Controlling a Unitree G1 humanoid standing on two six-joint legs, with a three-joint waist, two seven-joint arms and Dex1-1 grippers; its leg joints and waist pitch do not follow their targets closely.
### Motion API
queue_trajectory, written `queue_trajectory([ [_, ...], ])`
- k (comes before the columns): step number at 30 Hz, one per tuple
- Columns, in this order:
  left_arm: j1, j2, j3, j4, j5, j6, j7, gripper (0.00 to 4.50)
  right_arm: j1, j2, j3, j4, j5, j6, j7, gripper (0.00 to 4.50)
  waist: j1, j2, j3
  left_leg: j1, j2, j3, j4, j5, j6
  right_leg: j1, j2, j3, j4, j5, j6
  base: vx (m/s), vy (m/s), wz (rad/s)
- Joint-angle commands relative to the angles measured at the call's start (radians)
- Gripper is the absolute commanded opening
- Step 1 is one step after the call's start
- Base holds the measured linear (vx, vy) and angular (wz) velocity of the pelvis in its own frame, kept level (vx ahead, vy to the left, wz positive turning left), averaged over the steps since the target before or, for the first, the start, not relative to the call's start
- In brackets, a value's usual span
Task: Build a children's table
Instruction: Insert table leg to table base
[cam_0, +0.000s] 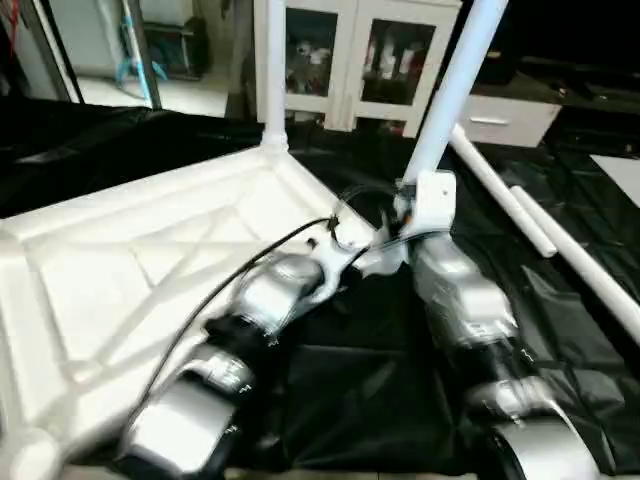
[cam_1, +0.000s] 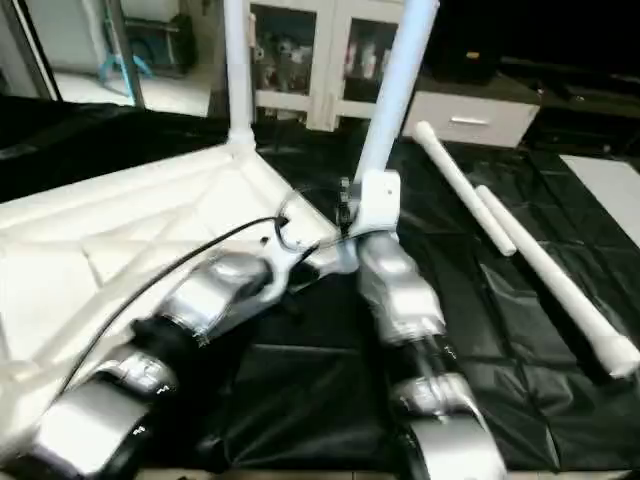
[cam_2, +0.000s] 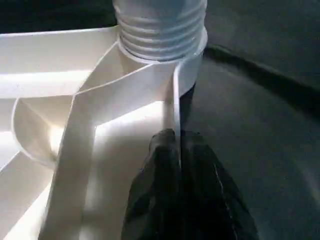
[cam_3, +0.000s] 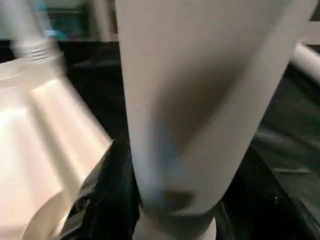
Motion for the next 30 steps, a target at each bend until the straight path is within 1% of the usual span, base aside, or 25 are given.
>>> queue_trajectory([
  [1, -0.056, -0.009, 0.064, -0.037, -0.039, -0.053, 0.066, 0.0, 0.07, -0.024, -0.056, 0.155, -0.046, 0.042, -0.088, 1.83, 0.005, 0.006, -0.063, 0.009, 0.021, 0.002, -0.067, -0.158, -0.017, 0.041, -0.043, 0.037, -0.043, -0.084, -0.164, 0.067, -0.008, 0.02],
  [2, -0.059, -0.012, 0.067, -0.034, -0.039, -0.055, 0.071, 0.0, 0.063, -0.021, -0.06, 0.16, -0.048, 0.034, -0.099, 1.83, 0.006, 0.004, -0.065, 0.007, 0.021, 0.002, -0.064, -0.116, -0.006, 0.046, -0.041, 0.036, -0.035, -0.018, -0.175, 0.061, 0.003, 0.0],
  [3, -0.064, -0.015, 0.07, -0.028, -0.039, -0.057, 0.076, 0.0, 0.054, -0.018, -0.064, 0.171, -0.051, 0.024, -0.112, 1.83, 0.009, 0.003, -0.069, 0.006, 0.015, 0.005, -0.054, 0.002, 0.036, 0.052, -0.036, 0.035, -0.02, 0.141, -0.203, 0.061, 0.003, 0.0],
  [4, -0.066, -0.017, 0.074, -0.024, -0.041, -0.059, 0.078, 0.0, 0.048, -0.017, -0.066, 0.178, -0.052, 0.019, -0.119, 1.83, 0.009, 0.002, -0.069, 0.006, 0.014, 0.006, -0.052, 0.022, 0.051, 0.054, -0.036, 0.035, -0.019, 0.165, -0.211, 0.0, 0.0, 0.0],
  [5, -0.068, -0.016, 0.073, -0.02, -0.042, -0.059, 0.078, 0.0, 0.043, -0.016, -0.067, 0.186, -0.051, 0.015, -0.125, 1.83, 0.011, 0.001, -0.066, 0.007, 0.015, 0.008, -0.054, 0.018, 0.073, 0.054, -0.038, 0.034, -0.021, 0.157, -0.221, 0.0, 0.0, 0.0],
  [6, -0.075, -0.016, 0.077, -0.002, -0.042, -0.065, 0.083, 0.0, 0.024, -0.018, -0.06, 0.22, -0.055, -0.013, -0.128, 1.83, 0.011, 0.002, -0.065, 0.008, 0.016, 0.009, -0.054, 0.006, 0.078, 0.054, -0.038, 0.034, -0.023, 0.135, -0.223, 0.0, 0.0, 0.0],
  [7, -0.078, -0.016, 0.079, 0.007, -0.042, -0.068, 0.084, 0.0, 0.014, -0.018, -0.057, 0.236, -0.054, -0.022, -0.125, 1.83, 0.012, 0.003, -0.061, 0.011, 0.02, 0.01, -0.06, -0.066, 0.068, 0.052, -0.042, 0.034, -0.033, 0.028, -0.216, 0.0, 0.0, 0.0],
  [8, -0.078, -0.016, 0.079, 0.007, -0.042, -0.068, 0.084, 0.0, 0.014, -0.018, -0.057, 0.236, -0.054, -0.022, -0.125, 1.83, 0.012, 0.003, -0.061, 0.011, 0.02, 0.01, -0.06, -0.066, 0.068, 0.052, -0.042, 0.034, -0.033, 0.028, -0.216, 0.0, 0.0, 0.0],
  [9, -0.081, -0.017, 0.08, 0.018, -0.042, -0.073, 0.086, 0.0, 0.003, -0.019, -0.052, 0.254, -0.056, -0.043, -0.125, 1.83, 0.012, 0.004, -0.057, 0.012, 0.024, 0.008, -0.066, -0.139, 0.041, 0.05, -0.044, 0.035, -0.042, -0.078, -0.194, 0.0, 0.0, 0.0],
  [11, -0.083, -0.017, 0.08, 0.021, -0.043, -0.074, 0.087, 0.0, -0.003, -0.019, -0.046, 0.261, -0.057, -0.049, -0.115, 1.83, 0.011, 0.005, -0.056, 0.012, 0.025, 0.006, -0.068, -0.175, 0.017, 0.047, -0.045, 0.035, -0.047, -0.13, -0.175, 0.0, 0.0, 0.0],
  [12, -0.084, -0.016, 0.08, 0.023, -0.044, -0.075, 0.088, 0.0, -0.008, -0.019, -0.042, 0.265, -0.058, -0.053, -0.109, 1.83, 0.01, 0.006, -0.056, 0.012, 0.025, 0.006, -0.069, -0.18, 0.011, 0.046, -0.044, 0.035, -0.048, -0.134, -0.171, 0.0, 0.0, 0.0],
  [14, -0.087, -0.014, 0.081, 0.026, -0.046, -0.076, 0.089, 0.0, -0.016, -0.016, -0.034, 0.266, -0.055, -0.063, -0.078, 1.83, 0.01, 0.005, -0.059, 0.011, 0.024, 0.005, -0.067, -0.161, 0.005, 0.047, -0.042, 0.035, -0.041, -0.089, -0.169, 0.0, 0.0, 0.0],
  [15, -0.089, -0.013, 0.081, 0.028, -0.046, -0.078, 0.09, 0.0, -0.02, -0.01, -0.035, 0.256, -0.044, -0.086, -0.054, 2.18, 0.01, 0.004, -0.06, 0.009, 0.023, 0.006, -0.065, -0.143, 0.01, 0.049, -0.042, 0.035, -0.038, -0.055, -0.174, 0.0, 0.0, 0.0],
  [16, -0.093, -0.009, 0.083, 0.037, -0.045, -0.085, 0.09, 0.0, -0.027, -0.008, -0.031, 0.239, -0.036, -0.103, -0.021, 2.18, 0.01, 0.002, -0.061, 0.008, 0.023, 0.007, -0.064, -0.134, 0.016, 0.05, -0.042, 0.035, -0.037, -0.04, -0.178, 0.0, 0.0, 0.0],
  [17, -0.094, -0.008, 0.083, 0.038, -0.045, -0.085, 0.09, 0.0, -0.028, -0.008, -0.03, 0.239, -0.035, -0.103, -0.019, 2.39, 0.011, 0.003, -0.062, 0.008, 0.021, 0.007, -0.062, -0.115, 0.026, 0.051, -0.042, 0.035, -0.034, -0.015, -0.186, 0.0, 0.0, 0.0],
  [18, -0.095, -0.007, 0.083, 0.041, -0.046, -0.088, 0.09, 0.0, -0.031, -0.009, -0.028, 0.241, -0.035, -0.106, -0.013, 2.39, 0.011, 0.003, -0.062, 0.008, 0.021, 0.007, -0.062, -0.105, 0.03, 0.051, -0.041, 0.035, -0.032, -0.003, -0.191, 0.0, 0.0, 0.0],
  [19, -0.097, -0.005, 0.084, 0.045, -0.045, -0.091, 0.091, 0.0, -0.034, -0.01, -0.027, 0.234, -0.031, -0.11, -0.002, 2.55, 0.01, 0.001, -0.062, 0.007, 0.021, 0.008, -0.06, -0.093, 0.039, 0.052, -0.041, 0.035, -0.031, 0.009, -0.199, 0.0, 0.0, 0.0],
  [20, -0.1, -0.002, 0.086, 0.052, -0.045, -0.097, 0.091, 0.0, -0.039, -0.011, -0.022, 0.226, -0.027, -0.113, 0.016, 2.62, 0.011, 0.003, -0.063, 0.008, 0.02, 0.008, -0.059, -0.087, 0.048, 0.053, -0.042, 0.035, -0.03, 0.013, -0.207, 0.0, 0.0, 0.0],
  [23, -0.103, 0.004, 0.09, 0.059, -0.044, -0.104, 0.089, 0.0, -0.038, -0.02, -0.003, 0.176, -0.027, -0.097, 0.056, 2.77, 0.013, 0.0, -0.068, 0.003, 0.019, 0.008, -0.052, -0.028, 0.077, 0.059, -0.042, 0.036, -0.021, 0.078, -0.227, 0.0, 0.0, 0.0],
  [24, -0.104, 0.007, 0.09, 0.06, -0.044, -0.105, 0.089, 0.0, -0.036, -0.023, 0.002, 0.154, -0.026, -0.09, 0.074, 2.98, 0.014, 0.0, -0.067, 0.004, 0.018, 0.009, -0.05, -0.019, 0.084, 0.057, -0.041, 0.036, -0.021, 0.089, -0.231, 0.0, 0.0, 0.0],
  [25, -0.105, 0.011, 0.089, 0.06, -0.044, -0.108, 0.088, 0.0, -0.023, -0.032, 0.013, 0.099, -0.021, -0.075, 0.117, 3.04, 0.015, 0.001, -0.064, 0.004, 0.019, 0.01, -0.05, -0.021, 0.099, 0.057, -0.04, 0.036, -0.022, 0.093, -0.238, 0.0, 0.0, 0.0],
  [27, -0.105, 0.012, 0.089, 0.06, -0.045, -0.109, 0.087, 0.0, -0.015, -0.036, 0.016, 0.07, -0.014, -0.063, 0.138, 3.04, 0.015, 0.002, -0.063, 0.005, 0.02, 0.01, -0.051, -0.029, 0.105, 0.057, -0.041, 0.035, -0.023, 0.077, -0.241, 0.0, 0.0, 0.0],
  [28, -0.106, 0.014, 0.089, 0.059, -0.046, -0.11, 0.085, 0.0, 0.006, -0.049, 0.032, 0.01, -0.016, -0.035, 0.162, 3.04, 0.015, 0.002, -0.064, 0.006, 0.021, 0.01, -0.05, -0.029, 0.105, 0.056, -0.042, 0.035, -0.022, 0.073, -0.243, 0.0, 0.0, 0.0],
  [29, -0.106, 0.015, 0.089, 0.059, -0.046, -0.11, 0.085, 0.0, 0.012, -0.052, 0.036, -0.005, -0.017, -0.031, 0.17, 3.04, 0.017, 0.003, -0.063, 0.007, 0.022, 0.01, -0.05, -0.023, 0.106, 0.057, -0.041, 0.036, -0.023, 0.075, -0.244, 0.0, 0.0, 0.0],
  [30, -0.106, 0.016, 0.089, 0.06, -0.045, -0.112, 0.083, 0.0, 0.035, -0.062, 0.046, -0.057, -0.01, -0.013, 0.198, 3.04, 0.02, 0.003, -0.063, 0.009, 0.022, 0.01, -0.048, -0.012, 0.11, 0.057, -0.04, 0.036, -0.022, 0.088, -0.245, 0.0, 0.0, 0.0],
])
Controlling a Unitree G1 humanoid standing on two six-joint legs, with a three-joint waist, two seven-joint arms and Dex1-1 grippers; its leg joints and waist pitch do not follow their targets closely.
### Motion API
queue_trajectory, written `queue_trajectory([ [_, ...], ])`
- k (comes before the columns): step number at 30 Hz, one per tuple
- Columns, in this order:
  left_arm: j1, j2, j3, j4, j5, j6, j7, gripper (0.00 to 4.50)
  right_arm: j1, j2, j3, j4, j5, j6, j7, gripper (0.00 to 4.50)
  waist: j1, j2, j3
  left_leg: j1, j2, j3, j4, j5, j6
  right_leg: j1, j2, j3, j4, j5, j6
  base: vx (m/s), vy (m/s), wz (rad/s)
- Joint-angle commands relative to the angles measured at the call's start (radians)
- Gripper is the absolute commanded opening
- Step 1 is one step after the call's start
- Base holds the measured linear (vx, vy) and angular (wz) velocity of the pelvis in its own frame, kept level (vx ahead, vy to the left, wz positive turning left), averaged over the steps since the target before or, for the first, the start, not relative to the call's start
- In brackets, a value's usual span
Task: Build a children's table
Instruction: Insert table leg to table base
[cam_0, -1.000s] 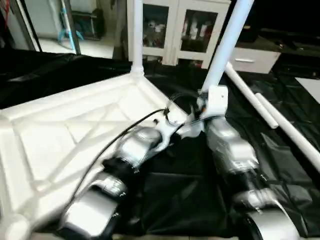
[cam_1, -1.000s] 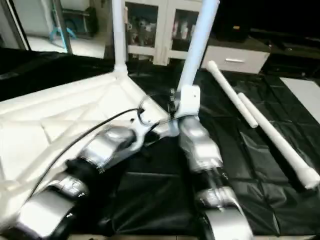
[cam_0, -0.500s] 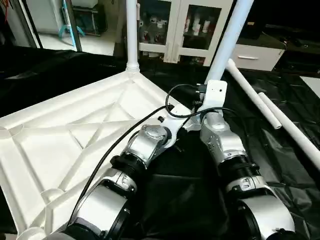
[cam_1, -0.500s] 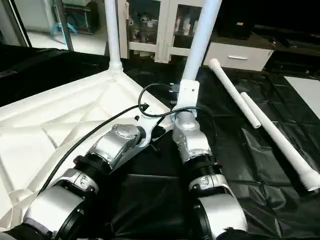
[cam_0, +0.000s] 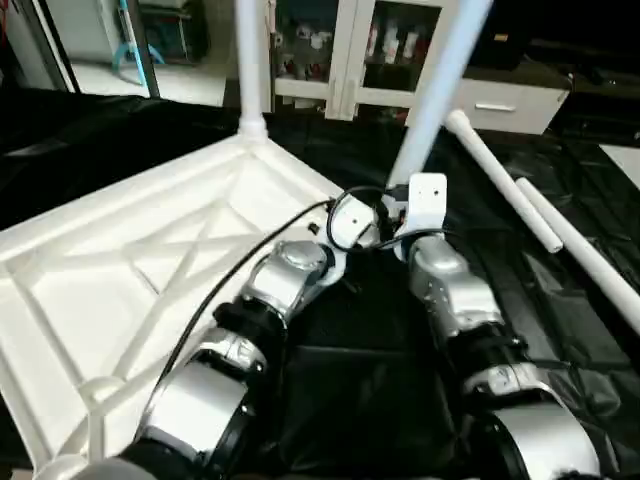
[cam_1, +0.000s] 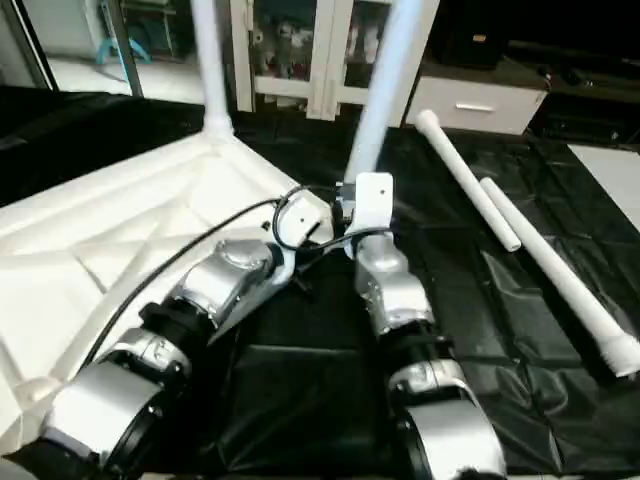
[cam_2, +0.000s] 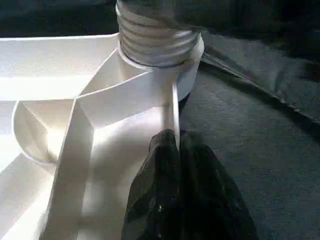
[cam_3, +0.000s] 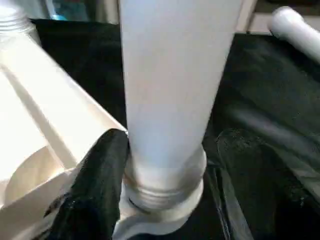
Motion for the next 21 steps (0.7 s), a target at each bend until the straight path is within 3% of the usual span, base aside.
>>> queue_trajectory([
  [1, -0.039, 0.005, 0.028, -0.028, -0.016, -0.051, 0.017, 0.0, 0.023, -0.017, 0.007, -0.073, 0.018, 0.036, 0.038, 3.04, 0.01, 0.0, -0.077, 0.017, 0.018, 0.004, -0.049, -0.01, 0.1, 0.072, -0.043, 0.035, -0.027, 0.094, -0.25, 0.0, 0.0, 0.0],
  [6, -0.039, 0.012, 0.024, -0.017, -0.012, -0.064, 0.0, 0.0, 0.143, -0.064, 0.024, -0.279, 0.041, 0.12, 0.093, 3.04, 0.023, 0.003, -0.075, 0.02, 0.02, 0.004, -0.046, 0.01, 0.109, 0.072, -0.043, 0.036, -0.025, 0.107, -0.261, 0.0, 0.0, 0.0],
  [7, -0.038, 0.014, 0.022, -0.016, -0.011, -0.065, -0.004, 0.0, 0.154, -0.07, 0.027, -0.296, 0.042, 0.126, 0.099, 3.04, 0.025, 0.008, -0.074, 0.02, 0.019, 0.003, -0.047, 0.009, 0.109, 0.073, -0.042, 0.036, -0.026, 0.105, -0.261, 0.0, 0.0, 0.0],
  [12, -0.016, 0.034, -0.005, -0.031, -0.013, -0.09, -0.092, 0.0, 0.235, -0.109, 0.018, -0.442, 0.055, 0.185, 0.141, 3.04, 0.027, 0.009, -0.071, 0.018, 0.021, 0.002, -0.05, -0.036, 0.085, 0.073, -0.045, 0.037, -0.031, 0.045, -0.248, 0.0, 0.0, 0.0],
  [14, 0.01, 0.051, -0.03, -0.058, -0.017, -0.086, -0.173, 0.0, 0.266, -0.136, 0.015, -0.497, 0.067, 0.199, 0.18, 3.04, 0.03, 0.011, -0.067, 0.019, 0.022, 0.003, -0.051, -0.066, 0.078, 0.071, -0.047, 0.038, -0.035, 0.012, -0.247, 0.0, 0.0, 0.0],
  [15, 0.077, 0.104, -0.094, -0.161, -0.034, -0.074, -0.353, 0.0, 0.316, -0.221, 0.017, -0.54, 0.12, 0.138, 0.351, 3.04, 0.035, 0.019, -0.065, 0.021, 0.026, 0.001, -0.054, -0.105, 0.073, 0.072, -0.05, 0.037, -0.039, -0.016, -0.245, 0.0, 0.0, 0.0],
  [16, 0.104, 0.128, -0.119, -0.202, -0.04, -0.081, -0.419, 0.0, 0.332, -0.264, 0.017, -0.55, 0.141, 0.133, 0.421, 3.04, 0.04, 0.02, -0.061, 0.023, 0.031, 0.002, -0.057, -0.143, 0.065, 0.07, -0.05, 0.039, -0.043, -0.049, -0.243, 0.0, 0.0, 0.0],
  [17, 0.104, 0.128, -0.119, -0.202, -0.04, -0.081, -0.419, 0.0, 0.332, -0.264, 0.017, -0.55, 0.141, 0.133, 0.421, 3.04, 0.042, 0.019, -0.06, 0.023, 0.031, 0.003, -0.056, -0.159, 0.06, 0.069, -0.05, 0.039, -0.043, -0.066, -0.243, 0.0, 0.0, 0.0],
  [18, 0.14, 0.169, -0.161, -0.256, -0.043, -0.088, -0.506, 0.0, 0.352, -0.34, 0.016, -0.557, 0.177, 0.136, 0.551, 3.04, 0.046, 0.023, -0.059, 0.028, 0.031, 0.005, -0.059, -0.19, 0.051, 0.064, -0.05, 0.04, -0.048, -0.115, -0.241, 0.0, 0.0, 0.0],
  [19, 0.14, 0.169, -0.161, -0.256, -0.043, -0.088, -0.506, 0.0, 0.352, -0.34, 0.016, -0.557, 0.177, 0.136, 0.551, 3.04, 0.048, 0.024, -0.059, 0.027, 0.032, 0.004, -0.058, -0.203, 0.048, 0.066, -0.051, 0.039, -0.05, -0.137, -0.236, 0.0, 0.0, 0.0],
  [20, 0.15, 0.181, -0.172, -0.269, -0.043, -0.096, -0.53, 0.0, 0.358, -0.359, 0.015, -0.561, 0.186, 0.138, 0.584, 3.04, 0.05, 0.029, -0.055, 0.026, 0.034, 0.005, -0.062, -0.226, 0.032, 0.059, -0.051, 0.04, -0.054, -0.177, -0.224, 0.0, 0.0, 0.0],
  [21, 0.168, 0.201, -0.186, -0.297, -0.048, -0.092, -0.575, 0.0, 0.371, -0.396, 0.013, -0.566, 0.199, 0.137, 0.647, 3.04, 0.05, 0.028, -0.055, 0.024, 0.034, 0.003, -0.063, -0.241, 0.024, 0.061, -0.051, 0.038, -0.055, -0.196, -0.217, 0.0, 0.0, 0.0],
])
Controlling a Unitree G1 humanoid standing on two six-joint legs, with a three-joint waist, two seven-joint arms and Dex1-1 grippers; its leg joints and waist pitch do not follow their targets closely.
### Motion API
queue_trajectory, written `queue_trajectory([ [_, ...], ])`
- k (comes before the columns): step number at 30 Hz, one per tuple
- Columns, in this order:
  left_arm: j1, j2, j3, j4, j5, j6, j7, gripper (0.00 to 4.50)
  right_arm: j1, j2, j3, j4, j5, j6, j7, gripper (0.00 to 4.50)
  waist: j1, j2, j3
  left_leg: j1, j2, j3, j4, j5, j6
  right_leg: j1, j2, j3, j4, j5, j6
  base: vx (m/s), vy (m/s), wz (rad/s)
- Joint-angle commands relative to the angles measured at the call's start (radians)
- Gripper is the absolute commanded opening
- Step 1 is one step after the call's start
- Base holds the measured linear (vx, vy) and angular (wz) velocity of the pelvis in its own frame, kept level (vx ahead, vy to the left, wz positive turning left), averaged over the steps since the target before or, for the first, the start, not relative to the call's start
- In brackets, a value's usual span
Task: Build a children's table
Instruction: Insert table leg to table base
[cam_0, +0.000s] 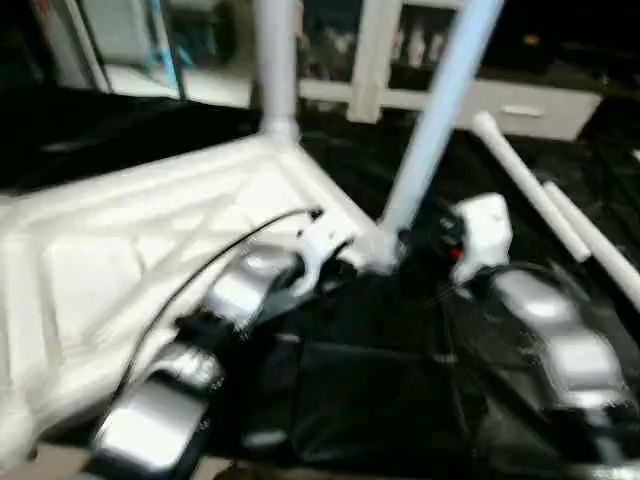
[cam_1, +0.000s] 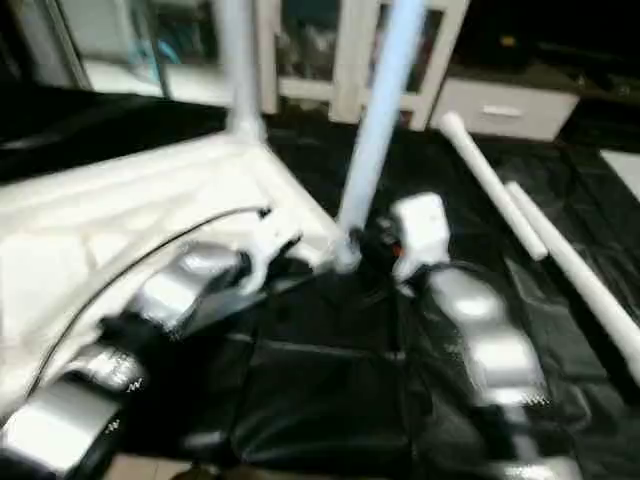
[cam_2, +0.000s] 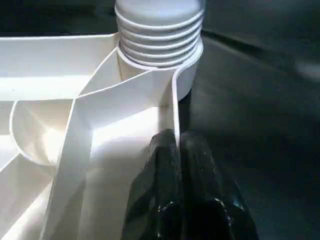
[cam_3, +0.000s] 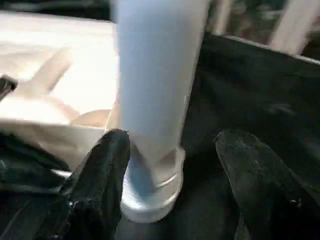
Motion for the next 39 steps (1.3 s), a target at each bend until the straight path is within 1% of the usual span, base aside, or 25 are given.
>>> queue_trajectory([
  [1, 0.027, 0.01, -0.058, -0.067, -0.024, -0.025, -0.112, 0.0, 0.022, -0.058, -0.016, -0.03, 0.044, 0.0, 0.128, 3.04, -0.003, 0.005, -0.062, 0.02, 0.03, -0.002, -0.075, -0.268, 0.014, 0.051, -0.051, 0.04, -0.068, -0.232, -0.198, 0.0, 0.0, 0.0],
  [2, 0.032, 0.016, -0.061, -0.076, -0.027, -0.022, -0.123, 0.0, 0.028, -0.07, -0.017, -0.031, 0.049, 0.001, 0.148, 3.04, -0.003, 0.005, -0.062, 0.02, 0.03, -0.002, -0.075, -0.268, 0.014, 0.051, -0.051, 0.04, -0.068, -0.232, -0.198, 0.0, 0.0, 0.0],
  [3, 0.066, 0.056, -0.08, -0.143, -0.045, 0.005, -0.194, 0.0, 0.063, -0.15, -0.023, -0.037, 0.084, 0.004, 0.276, 3.04, 0.0, 0.006, -0.062, 0.02, 0.035, -0.006, -0.076, -0.292, 0.009, 0.054, -0.054, 0.04, -0.069, -0.253, -0.193, 0.0, 0.0, 0.0],
  [5, 0.085, 0.08, -0.091, -0.188, -0.058, 0.013, -0.235, 0.0, 0.089, -0.204, -0.016, -0.039, 0.096, -0.011, 0.353, 3.04, 0.004, 0.005, -0.061, 0.021, 0.036, -0.005, -0.077, -0.308, 0.012, 0.051, -0.054, 0.041, -0.071, -0.265, -0.192, 0.0, 0.0, 0.0],
  [7, 0.103, 0.105, -0.106, -0.234, -0.072, 0.017, -0.283, 0.0, 0.121, -0.268, -0.002, -0.041, 0.097, -0.028, 0.442, 3.04, 0.008, 0.006, -0.063, 0.019, 0.034, -0.004, -0.075, -0.289, 0.014, 0.051, -0.054, 0.04, -0.07, -0.259, -0.19, 0.0, 0.0, 0.0],
  [9, 0.114, 0.123, -0.116, -0.271, -0.082, 0.033, -0.324, 0.0, 0.136, -0.299, 0.001, -0.041, 0.105, -0.032, 0.499, 3.04, 0.009, 0.003, -0.063, 0.017, 0.033, -0.004, -0.074, -0.276, 0.024, 0.052, -0.054, 0.039, -0.069, -0.257, -0.195, 0.0, 0.0, 0.0],
  [10, 0.117, 0.128, -0.119, -0.281, -0.085, 0.036, -0.336, 0.0, 0.138, -0.304, 0.003, -0.041, 0.105, -0.035, 0.511, 3.04, 0.009, 0.006, -0.064, 0.016, 0.032, -0.005, -0.073, -0.27, 0.025, 0.053, -0.054, 0.039, -0.067, -0.253, -0.197, 0.0, 0.0, 0.0],
  [14, 0.119, 0.131, -0.123, -0.306, -0.078, 0.026, -0.337, 0.0, 0.134, -0.297, 0.018, -0.035, 0.096, -0.059, 0.525, 3.04, 0.008, 0.004, -0.066, 0.017, 0.032, -0.004, -0.07, -0.247, 0.028, 0.051, -0.051, 0.037, -0.066, -0.24, -0.207, 0.0, 0.0, 0.0],
  [15, 0.114, 0.124, -0.121, -0.305, -0.074, 0.022, -0.316, 0.0, 0.124, -0.275, 0.03, -0.037, 0.096, -0.066, 0.511, 3.04, 0.007, 0.005, -0.066, 0.015, 0.031, -0.004, -0.07, -0.244, 0.028, 0.052, -0.051, 0.037, -0.065, -0.236, -0.208, 0.0, 0.0, 0.0],
  [17, 0.113, 0.121, -0.12, -0.306, -0.072, 0.022, -0.308, 0.0, 0.12, -0.264, 0.035, -0.035, 0.096, -0.07, 0.505, 3.04, 0.006, 0.004, -0.066, 0.015, 0.031, -0.004, -0.07, -0.247, 0.025, 0.052, -0.051, 0.035, -0.065, -0.243, -0.204, 0.0, 0.0, 0.0],
  [18, 0.108, 0.114, -0.118, -0.297, -0.067, 0.024, -0.294, 0.0, 0.119, -0.249, 0.049, -0.038, 0.093, -0.072, 0.504, 3.04, 0.007, 0.007, -0.067, 0.016, 0.03, -0.005, -0.07, -0.25, 0.024, 0.052, -0.051, 0.035, -0.065, -0.251, -0.202, 0.0, 0.0, 0.0],
  [19, 0.106, 0.112, -0.117, -0.294, -0.066, 0.024, -0.291, 0.0, 0.12, -0.246, 0.053, -0.039, 0.092, -0.072, 0.504, 3.04, 0.005, 0.006, -0.067, 0.015, 0.03, -0.004, -0.07, -0.253, 0.024, 0.052, -0.051, 0.036, -0.067, -0.254, -0.201, 0.0, 0.0, 0.0],
  [20, 0.102, 0.108, -0.116, -0.283, -0.062, 0.026, -0.281, 0.0, 0.123, -0.235, 0.074, -0.045, 0.08, -0.083, 0.511, 3.04, 0.005, 0.007, -0.067, 0.015, 0.03, -0.005, -0.07, -0.256, 0.022, 0.052, -0.051, 0.035, -0.067, -0.257, -0.199, 0.0, 0.0, 0.0],
  [21, 0.101, 0.109, -0.117, -0.281, -0.059, 0.026, -0.278, 0.0, 0.123, -0.23, 0.082, -0.042, 0.071, -0.089, 0.515, 3.04, 0.006, 0.012, -0.068, 0.017, 0.032, -0.006, -0.069, -0.255, 0.02, 0.05, -0.051, 0.035, -0.067, -0.249, -0.201, 0.0, 0.0, 0.0],
  [23, 0.101, 0.111, -0.118, -0.283, -0.058, 0.029, -0.277, 0.0, 0.12, -0.225, 0.088, -0.034, 0.057, -0.102, 0.517, 3.04, 0.008, 0.006, -0.07, 0.016, 0.031, -0.005, -0.068, -0.24, 0.018, 0.053, -0.049, 0.035, -0.063, -0.22, -0.206, 0.0, 0.0, 0.0],
  [24, 0.1, 0.112, -0.118, -0.286, -0.059, 0.031, -0.276, 0.0, 0.112, -0.217, 0.098, -0.017, 0.039, -0.121, 0.516, 3.04, 0.008, 0.007, -0.069, 0.013, 0.031, -0.006, -0.069, -0.235, 0.02, 0.054, -0.049, 0.034, -0.06, -0.212, -0.208, 0.0, 0.0, 0.0],
  [29, 0.101, 0.111, -0.118, -0.29, -0.062, 0.033, -0.275, 0.0, 0.089, -0.197, 0.115, 0.026, -0.001, -0.16, 0.494, 3.04, 0.007, 0.008, -0.07, 0.015, 0.03, -0.004, -0.067, -0.233, 0.021, 0.052, -0.05, 0.035, -0.06, -0.212, -0.212, 0.0, 0.0, 0.0],
  [30, 0.104, 0.112, -0.117, -0.292, -0.061, 0.033, -0.274, 0.0, 0.069, -0.179, 0.134, 0.064, -0.03, -0.184, 0.473, 3.04, 0.008, 0.013, -0.07, 0.016, 0.03, -0.005, -0.067, -0.236, 0.019, 0.051, -0.05, 0.035, -0.06, -0.217, -0.212, 0.0, 0.0, 0.0],
  [31, 0.104, 0.112, -0.117, -0.292, -0.061, 0.033, -0.274, 0.0, 0.069, -0.179, 0.134, 0.064, -0.03, -0.184, 0.473, 3.04, 0.005, 0.011, -0.07, 0.015, 0.029, -0.005, -0.068, -0.235, 0.017, 0.052, -0.049, 0.034, -0.06, -0.215, -0.213, 0.0, 0.0, 0.0],
  [32, 0.105, 0.112, -0.118, -0.292, -0.059, 0.033, -0.272, 0.0, 0.061, -0.172, 0.145, 0.082, -0.047, -0.196, 0.469, 3.04, 0.006, 0.011, -0.07, 0.016, 0.029, -0.004, -0.068, -0.242, 0.015, 0.052, -0.049, 0.034, -0.06, -0.215, -0.213, 0.0, 0.0, 0.0],
  [33, 0.105, 0.111, -0.118, -0.291, -0.059, 0.033, -0.272, 0.0, 0.06, -0.173, 0.15, 0.084, -0.053, -0.2, 0.473, 3.04, 0.003, 0.009, -0.069, 0.012, 0.028, -0.006, -0.069, -0.244, 0.014, 0.055, -0.048, 0.034, -0.059, -0.218, -0.21, 0.0, 0.0, 0.0],
  [35, 0.106, 0.112, -0.118, -0.289, -0.058, 0.032, -0.27, 0.0, 0.058, -0.172, 0.156, 0.087, -0.061, -0.205, 0.476, 3.04, 0.003, 0.009, -0.07, 0.014, 0.028, -0.006, -0.068, -0.245, 0.016, 0.055, -0.049, 0.034, -0.06, -0.222, -0.207, 0.0, 0.0, 0.0],
  [36, 0.106, 0.112, -0.116, -0.289, -0.058, 0.033, -0.264, 0.0, 0.057, -0.172, 0.156, 0.091, -0.06, -0.209, 0.48, 3.04, 0.003, 0.003, -0.069, 0.015, 0.029, -0.004, -0.068, -0.248, 0.02, 0.054, -0.05, 0.035, -0.062, -0.235, -0.204, 0.0, 0.0, 0.0],
  [38, 0.106, 0.112, -0.113, -0.288, -0.057, 0.03, -0.26, 0.0, 0.055, -0.171, 0.157, 0.095, -0.062, -0.213, 0.484, 3.04, 0.003, 0.005, -0.069, 0.014, 0.029, -0.005, -0.068, -0.244, 0.023, 0.054, -0.05, 0.035, -0.062, -0.24, -0.202, 0.0, 0.0, 0.0],
  [39, 0.105, 0.111, -0.109, -0.286, -0.057, 0.028, -0.251, 0.0, 0.051, -0.17, 0.156, 0.103, -0.064, -0.218, 0.49, 2.87, 0.003, 0.004, -0.069, 0.014, 0.029, -0.005, -0.067, -0.243, 0.023, 0.054, -0.05, 0.035, -0.061, -0.239, -0.203, 0.0, 0.0, 0.0],
])
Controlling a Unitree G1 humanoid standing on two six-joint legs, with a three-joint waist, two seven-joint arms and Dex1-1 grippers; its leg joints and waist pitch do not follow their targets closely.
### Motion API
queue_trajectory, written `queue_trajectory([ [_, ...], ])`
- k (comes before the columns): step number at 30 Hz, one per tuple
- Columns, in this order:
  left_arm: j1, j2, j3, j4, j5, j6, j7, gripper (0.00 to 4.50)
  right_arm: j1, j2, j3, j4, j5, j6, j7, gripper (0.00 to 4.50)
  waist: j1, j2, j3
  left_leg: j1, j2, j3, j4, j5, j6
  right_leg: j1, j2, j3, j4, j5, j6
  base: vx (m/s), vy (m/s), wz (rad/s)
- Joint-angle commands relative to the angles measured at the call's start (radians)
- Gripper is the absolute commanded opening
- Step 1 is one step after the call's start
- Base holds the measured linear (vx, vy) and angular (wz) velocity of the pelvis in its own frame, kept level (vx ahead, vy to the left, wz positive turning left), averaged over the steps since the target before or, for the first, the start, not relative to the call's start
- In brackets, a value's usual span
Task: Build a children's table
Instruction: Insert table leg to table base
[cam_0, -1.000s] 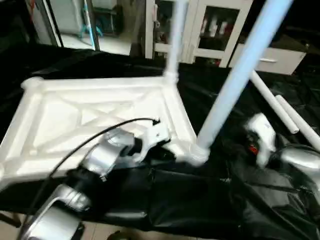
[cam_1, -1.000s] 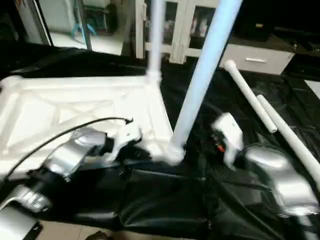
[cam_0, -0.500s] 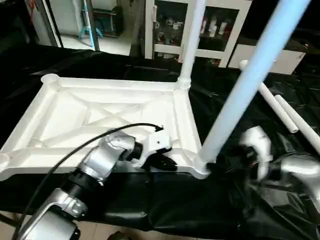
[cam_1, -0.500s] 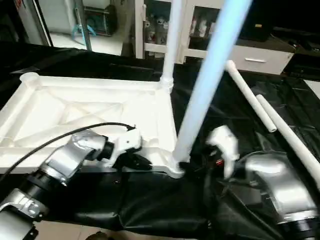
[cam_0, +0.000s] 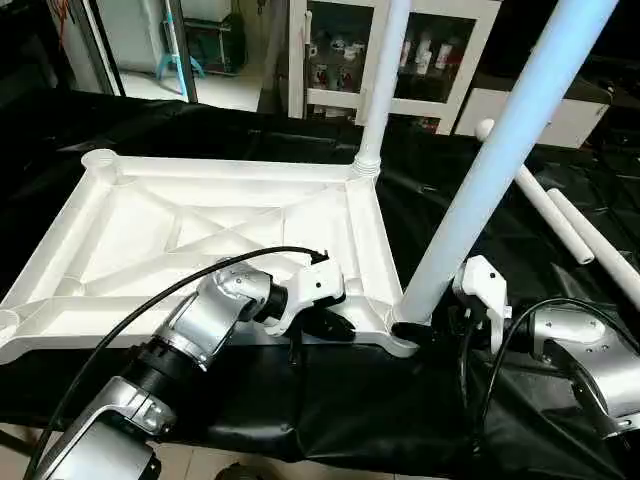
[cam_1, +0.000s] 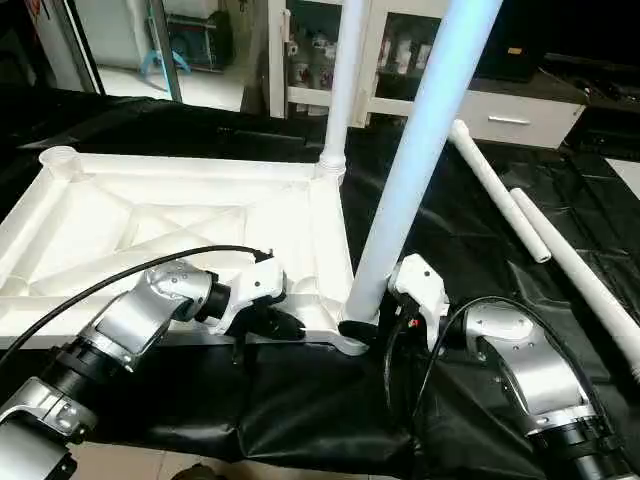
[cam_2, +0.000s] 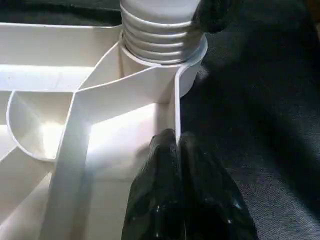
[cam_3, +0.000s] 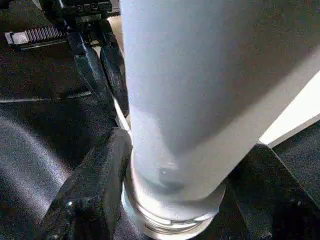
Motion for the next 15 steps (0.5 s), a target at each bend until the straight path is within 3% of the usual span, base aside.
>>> queue_trajectory([
  [1, -0.018, -0.015, 0.003, -0.023, -0.002, -0.009, 0.007, 0.0, -0.016, -0.005, 0.021, 0.028, -0.034, -0.017, 0.014, 2.87, -0.006, -0.006, -0.067, 0.013, 0.026, -0.004, -0.075, -0.241, 0.026, 0.047, -0.05, 0.036, -0.064, -0.245, -0.203, 0.0, 0.0, 0.0],
  [4, -0.02, -0.011, 0.003, -0.021, -0.003, -0.009, 0.006, 0.0, -0.027, -0.011, 0.038, 0.057, -0.057, -0.044, 0.028, 2.61, -0.006, -0.006, -0.066, 0.013, 0.026, -0.004, -0.075, -0.241, 0.028, 0.047, -0.05, 0.036, -0.065, -0.255, -0.199, 0.0, 0.0, 0.0],
  [14, -0.009, 0.002, -0.009, -0.039, -0.002, -0.001, -0.002, 0.0, -0.043, -0.002, 0.059, 0.091, -0.066, -0.045, 0.05, 2.4, -0.012, -0.008, -0.067, 0.011, 0.025, -0.004, -0.074, -0.233, 0.034, 0.047, -0.05, 0.035, -0.063, -0.256, -0.201, 0.0, 0.0, 0.0],
  [15, -0.009, 0.002, -0.009, -0.041, -0.002, 0.0, 0.001, 0.0, -0.044, 0.0, 0.058, 0.092, -0.064, -0.042, 0.051, 2.39, -0.014, -0.012, -0.067, 0.011, 0.025, -0.004, -0.074, -0.235, 0.035, 0.047, -0.049, 0.035, -0.064, -0.261, -0.199, 0.0, 0.0, 0.0],
])
